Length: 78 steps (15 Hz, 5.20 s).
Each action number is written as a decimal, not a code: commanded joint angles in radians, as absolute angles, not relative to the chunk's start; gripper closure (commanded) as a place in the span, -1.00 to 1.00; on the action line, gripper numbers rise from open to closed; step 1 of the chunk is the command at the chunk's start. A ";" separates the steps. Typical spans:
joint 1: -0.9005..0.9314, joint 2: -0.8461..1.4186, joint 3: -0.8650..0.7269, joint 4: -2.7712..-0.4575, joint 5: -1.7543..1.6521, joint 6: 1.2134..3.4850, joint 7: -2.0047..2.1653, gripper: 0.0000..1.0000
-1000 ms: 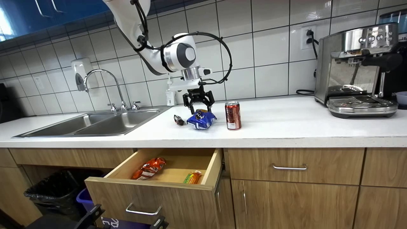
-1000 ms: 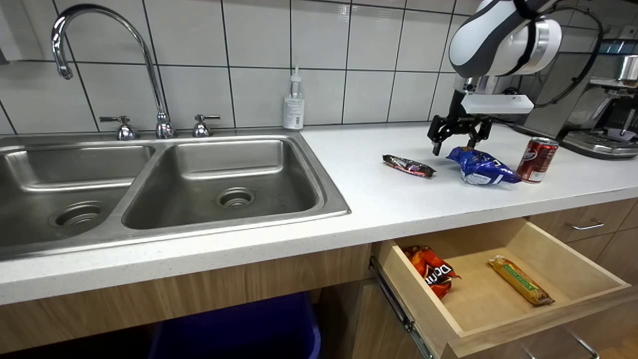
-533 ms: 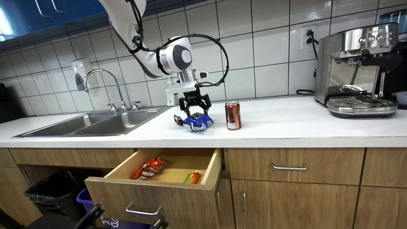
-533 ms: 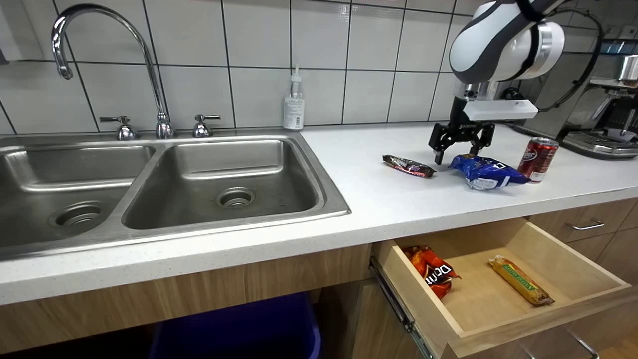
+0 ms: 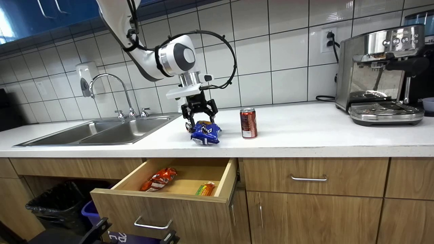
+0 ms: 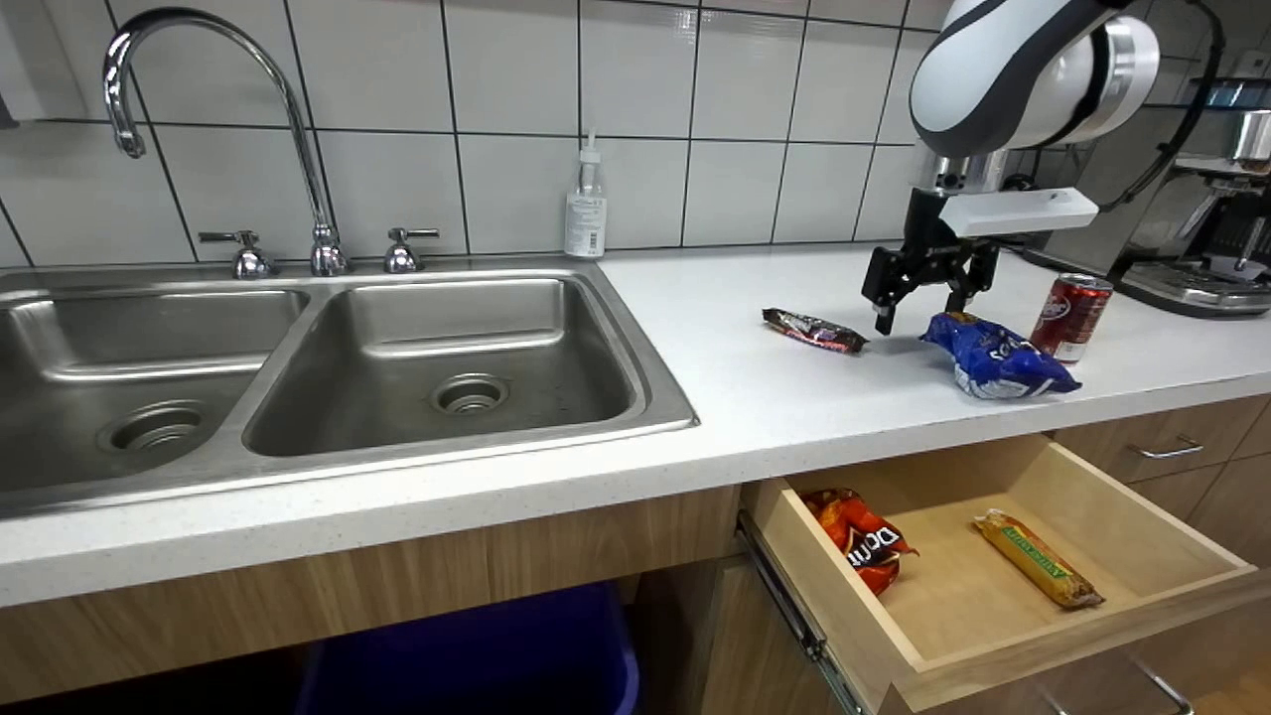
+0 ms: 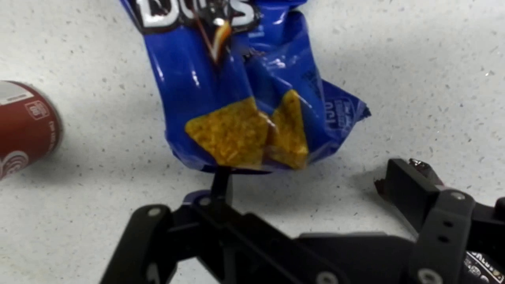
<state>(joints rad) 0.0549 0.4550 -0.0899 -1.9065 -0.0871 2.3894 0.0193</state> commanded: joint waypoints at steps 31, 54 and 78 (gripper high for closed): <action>0.075 0.169 -0.021 -2.244 -0.168 2.377 0.116 -1.00; 0.074 0.165 0.031 -2.260 -0.072 2.269 0.004 -1.00; 0.055 -0.217 0.037 -2.695 -0.071 2.237 0.105 -1.00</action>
